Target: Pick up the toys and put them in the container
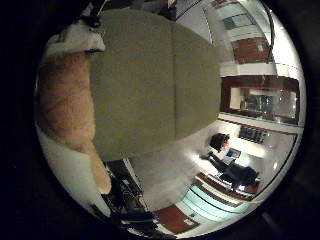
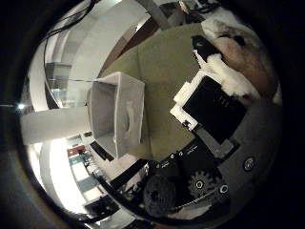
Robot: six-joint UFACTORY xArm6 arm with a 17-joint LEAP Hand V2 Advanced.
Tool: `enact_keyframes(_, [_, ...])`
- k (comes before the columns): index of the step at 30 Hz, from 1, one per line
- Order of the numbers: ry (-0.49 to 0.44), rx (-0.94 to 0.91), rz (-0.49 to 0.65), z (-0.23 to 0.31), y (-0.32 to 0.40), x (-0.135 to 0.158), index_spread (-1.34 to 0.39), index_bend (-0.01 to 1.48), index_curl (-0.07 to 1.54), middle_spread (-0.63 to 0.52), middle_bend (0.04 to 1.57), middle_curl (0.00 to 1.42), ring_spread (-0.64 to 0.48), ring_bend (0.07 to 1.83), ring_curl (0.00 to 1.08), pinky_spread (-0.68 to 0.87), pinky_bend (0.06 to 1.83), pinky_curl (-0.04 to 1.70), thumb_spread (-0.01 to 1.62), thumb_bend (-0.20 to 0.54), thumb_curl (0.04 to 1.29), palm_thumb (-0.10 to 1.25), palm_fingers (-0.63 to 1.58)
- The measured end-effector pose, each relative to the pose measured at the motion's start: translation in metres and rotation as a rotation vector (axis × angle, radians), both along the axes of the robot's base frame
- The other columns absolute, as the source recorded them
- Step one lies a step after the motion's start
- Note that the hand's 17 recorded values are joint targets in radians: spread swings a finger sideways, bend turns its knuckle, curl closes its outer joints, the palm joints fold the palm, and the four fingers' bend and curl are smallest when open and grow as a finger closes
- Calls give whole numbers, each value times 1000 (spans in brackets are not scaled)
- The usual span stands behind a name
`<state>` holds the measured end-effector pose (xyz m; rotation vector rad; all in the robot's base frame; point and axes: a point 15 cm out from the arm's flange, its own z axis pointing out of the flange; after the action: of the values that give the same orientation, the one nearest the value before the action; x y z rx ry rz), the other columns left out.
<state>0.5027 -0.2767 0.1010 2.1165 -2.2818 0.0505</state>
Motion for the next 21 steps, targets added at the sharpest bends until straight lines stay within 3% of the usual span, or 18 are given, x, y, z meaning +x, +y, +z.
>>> enact_keyframes(10, [-37,-11,105,86,73,-3,-263,1101,834,-130,1353,726,-225,1354,750,-178,1507,679,691,-17,844,1084,1113])
enact_keyframes(21, [-55,-4,260,109,207,-18,-267,1098,845,-130,1358,724,-228,1345,771,-185,1462,748,677,-18,874,1068,1116])
